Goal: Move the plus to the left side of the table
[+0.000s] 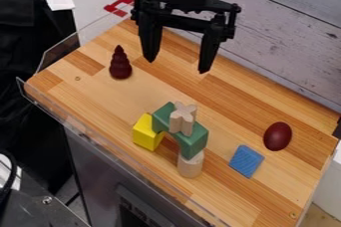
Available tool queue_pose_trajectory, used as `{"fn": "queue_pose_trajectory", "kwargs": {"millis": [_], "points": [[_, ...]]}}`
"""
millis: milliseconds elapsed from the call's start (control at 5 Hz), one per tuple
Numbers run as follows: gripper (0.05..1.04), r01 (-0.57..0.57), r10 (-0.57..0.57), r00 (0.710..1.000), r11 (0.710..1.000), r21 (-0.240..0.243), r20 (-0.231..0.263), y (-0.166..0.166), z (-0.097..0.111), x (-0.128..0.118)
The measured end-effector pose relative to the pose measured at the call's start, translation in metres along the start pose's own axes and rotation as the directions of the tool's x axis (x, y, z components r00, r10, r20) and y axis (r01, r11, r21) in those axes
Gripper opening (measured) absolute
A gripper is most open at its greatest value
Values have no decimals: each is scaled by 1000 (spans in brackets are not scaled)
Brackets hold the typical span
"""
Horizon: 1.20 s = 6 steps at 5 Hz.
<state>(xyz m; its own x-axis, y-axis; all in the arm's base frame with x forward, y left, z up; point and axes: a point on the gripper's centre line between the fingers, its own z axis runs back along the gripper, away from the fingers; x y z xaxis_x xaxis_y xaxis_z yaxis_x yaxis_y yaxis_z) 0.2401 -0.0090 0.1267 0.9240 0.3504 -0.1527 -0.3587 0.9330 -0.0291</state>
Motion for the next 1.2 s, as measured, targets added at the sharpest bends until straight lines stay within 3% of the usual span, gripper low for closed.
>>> {"fn": "queue_pose_trajectory", "kwargs": {"millis": [1000, 1200], "points": [[999, 1, -1, 995, 1000, 0, -102, -12, -31, -38], [999, 5, -6, 995, 1000, -12, -95, -14, -34, -36]]}}
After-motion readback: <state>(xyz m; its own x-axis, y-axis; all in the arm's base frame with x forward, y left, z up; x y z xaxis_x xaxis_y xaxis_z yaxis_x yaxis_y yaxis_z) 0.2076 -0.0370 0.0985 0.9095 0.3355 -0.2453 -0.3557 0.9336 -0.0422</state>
